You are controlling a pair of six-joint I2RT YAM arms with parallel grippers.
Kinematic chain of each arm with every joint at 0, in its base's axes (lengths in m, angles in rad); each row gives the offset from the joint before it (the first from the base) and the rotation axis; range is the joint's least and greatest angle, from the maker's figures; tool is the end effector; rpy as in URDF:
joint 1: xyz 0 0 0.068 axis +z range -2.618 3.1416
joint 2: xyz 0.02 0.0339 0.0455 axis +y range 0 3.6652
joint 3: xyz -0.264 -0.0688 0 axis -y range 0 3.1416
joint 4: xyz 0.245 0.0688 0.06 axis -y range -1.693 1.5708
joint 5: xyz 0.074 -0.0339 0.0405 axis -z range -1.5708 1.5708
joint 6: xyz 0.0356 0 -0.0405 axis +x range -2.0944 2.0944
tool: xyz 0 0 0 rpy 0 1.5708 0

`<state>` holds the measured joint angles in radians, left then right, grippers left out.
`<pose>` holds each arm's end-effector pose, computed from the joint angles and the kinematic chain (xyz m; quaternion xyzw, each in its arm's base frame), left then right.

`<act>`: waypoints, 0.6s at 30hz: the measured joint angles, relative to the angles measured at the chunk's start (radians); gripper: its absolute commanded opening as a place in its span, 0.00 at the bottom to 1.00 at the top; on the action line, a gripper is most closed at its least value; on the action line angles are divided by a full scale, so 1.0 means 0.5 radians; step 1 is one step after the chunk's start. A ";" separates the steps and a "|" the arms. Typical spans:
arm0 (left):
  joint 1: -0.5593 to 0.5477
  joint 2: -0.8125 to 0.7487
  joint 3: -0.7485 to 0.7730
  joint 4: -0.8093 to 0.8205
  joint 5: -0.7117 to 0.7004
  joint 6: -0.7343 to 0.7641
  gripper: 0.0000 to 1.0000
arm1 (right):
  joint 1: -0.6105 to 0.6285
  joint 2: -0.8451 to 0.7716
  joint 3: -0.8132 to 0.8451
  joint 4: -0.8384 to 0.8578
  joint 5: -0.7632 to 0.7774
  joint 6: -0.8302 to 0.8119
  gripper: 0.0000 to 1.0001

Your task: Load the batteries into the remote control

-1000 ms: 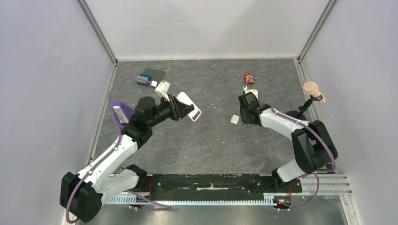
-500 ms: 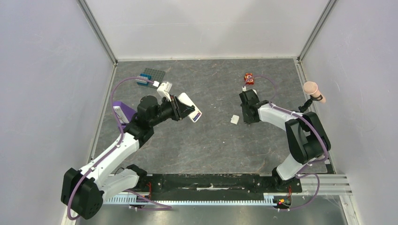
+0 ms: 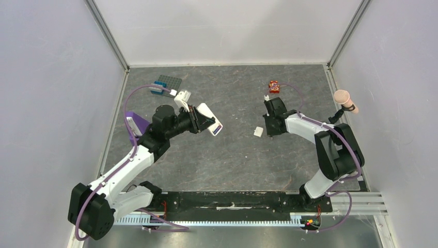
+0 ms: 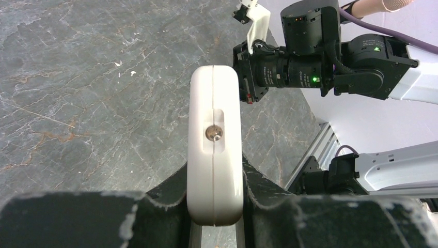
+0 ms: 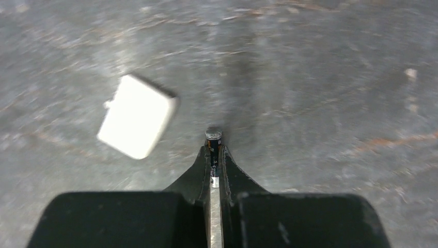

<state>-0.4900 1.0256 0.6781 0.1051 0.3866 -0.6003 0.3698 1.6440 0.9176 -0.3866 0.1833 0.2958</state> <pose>0.2034 -0.1237 0.2865 0.0756 0.7781 -0.4430 0.4388 0.2918 0.1062 0.1611 -0.0151 0.9699 -0.0104 0.2427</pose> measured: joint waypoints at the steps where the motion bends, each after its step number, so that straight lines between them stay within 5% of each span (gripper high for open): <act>1: 0.000 0.001 0.000 0.001 0.008 0.000 0.02 | -0.002 -0.009 -0.008 0.015 -0.065 -0.027 0.00; 7: 0.002 0.009 0.000 -0.008 0.025 0.000 0.02 | 0.166 -0.091 -0.028 0.024 -0.452 -0.239 0.00; 13: 0.014 0.014 0.021 -0.013 0.024 0.001 0.02 | 0.611 -0.145 -0.027 0.034 -0.575 -0.475 0.04; 18: 0.031 -0.011 0.031 -0.032 -0.018 0.003 0.02 | 0.714 -0.056 0.006 -0.029 -0.572 -0.652 0.08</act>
<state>-0.4747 1.0203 0.6933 0.0891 0.3779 -0.5987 0.7269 1.6161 0.9207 -0.4011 -0.1028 -0.0303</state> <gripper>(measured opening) 0.285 0.065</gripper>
